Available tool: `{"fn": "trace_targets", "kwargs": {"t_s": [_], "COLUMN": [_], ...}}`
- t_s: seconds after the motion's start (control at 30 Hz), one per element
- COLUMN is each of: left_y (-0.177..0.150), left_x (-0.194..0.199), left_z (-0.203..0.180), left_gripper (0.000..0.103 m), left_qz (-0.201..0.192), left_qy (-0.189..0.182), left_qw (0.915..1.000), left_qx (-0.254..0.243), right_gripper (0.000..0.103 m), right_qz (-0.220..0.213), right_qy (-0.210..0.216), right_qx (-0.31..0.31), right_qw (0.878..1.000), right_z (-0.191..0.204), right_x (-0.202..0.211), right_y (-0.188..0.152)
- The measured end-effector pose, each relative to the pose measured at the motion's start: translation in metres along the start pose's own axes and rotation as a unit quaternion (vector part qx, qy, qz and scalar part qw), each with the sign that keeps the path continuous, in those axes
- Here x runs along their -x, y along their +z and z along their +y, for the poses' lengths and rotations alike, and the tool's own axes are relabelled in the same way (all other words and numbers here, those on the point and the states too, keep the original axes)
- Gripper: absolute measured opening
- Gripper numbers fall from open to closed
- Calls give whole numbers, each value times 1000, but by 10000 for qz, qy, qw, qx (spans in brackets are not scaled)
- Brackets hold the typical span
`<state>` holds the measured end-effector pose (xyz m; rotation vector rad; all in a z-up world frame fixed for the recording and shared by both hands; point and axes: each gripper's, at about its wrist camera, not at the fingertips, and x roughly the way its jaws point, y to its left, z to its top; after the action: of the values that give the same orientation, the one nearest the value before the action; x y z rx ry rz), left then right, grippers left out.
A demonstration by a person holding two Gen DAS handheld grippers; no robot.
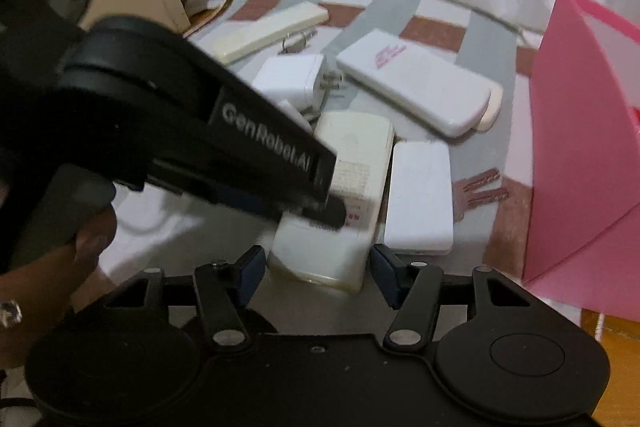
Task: Organize rigid objects
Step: 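Lower the left tool and grasp the cream bottle between its fingers, then carry the cream bottle into the pink box and open the left tool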
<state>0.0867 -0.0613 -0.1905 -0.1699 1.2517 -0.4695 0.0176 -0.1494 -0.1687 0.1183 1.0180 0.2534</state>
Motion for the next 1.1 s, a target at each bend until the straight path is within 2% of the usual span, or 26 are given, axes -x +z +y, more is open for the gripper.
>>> {"fn": "trace_targets", "kwargs": {"t_s": [0.1, 0.17, 0.3, 0.4, 0.53, 0.73, 0.87, 1.0, 1.1], "left_y": [-1, -2, -3, -8, -12, -13, -5, 3, 4], "left_x": [-1, -1, 6, 15, 31, 70, 102, 121, 119], "left_z": [-7, -9, -11, -17, -21, -36, -56, -103, -137], "left_gripper": [43, 44, 40, 40, 40, 40, 40, 40, 39], "left_qz": [-115, -131, -48, -172, -338, -608, -804, -874, -957], "left_qy": [-2, 9, -76, -187, -308, -459, -767, -722, -712], "left_qw": [9996, 9993, 9984, 9967, 9959, 9918, 9874, 9808, 9746], "left_qx": [-252, -342, -557, -766, -786, -1029, -1123, -1588, -1896], "right_gripper": [74, 70, 65, 64, 64, 64, 64, 64, 64], "right_qz": [-273, -334, -589, -784, -958, -1439, -1813, -1939, -1932], "right_qy": [-134, -324, -319, -399, -534, -796, -702, -499, -602], "right_qx": [362, 519, 171, 174, 343, 503, 370, -81, -207], "right_qw": [9989, 9976, 9976, 9960, 9934, 9851, 9802, 9797, 9791], "right_z": [6, 10, 4, 4, 11, 24, 11, -16, -39], "right_x": [-11, -14, -6, 7, 23, 57, 96, 129, 150], "right_y": [3, 4, -2, -5, -6, -10, -2, 6, 9]}}
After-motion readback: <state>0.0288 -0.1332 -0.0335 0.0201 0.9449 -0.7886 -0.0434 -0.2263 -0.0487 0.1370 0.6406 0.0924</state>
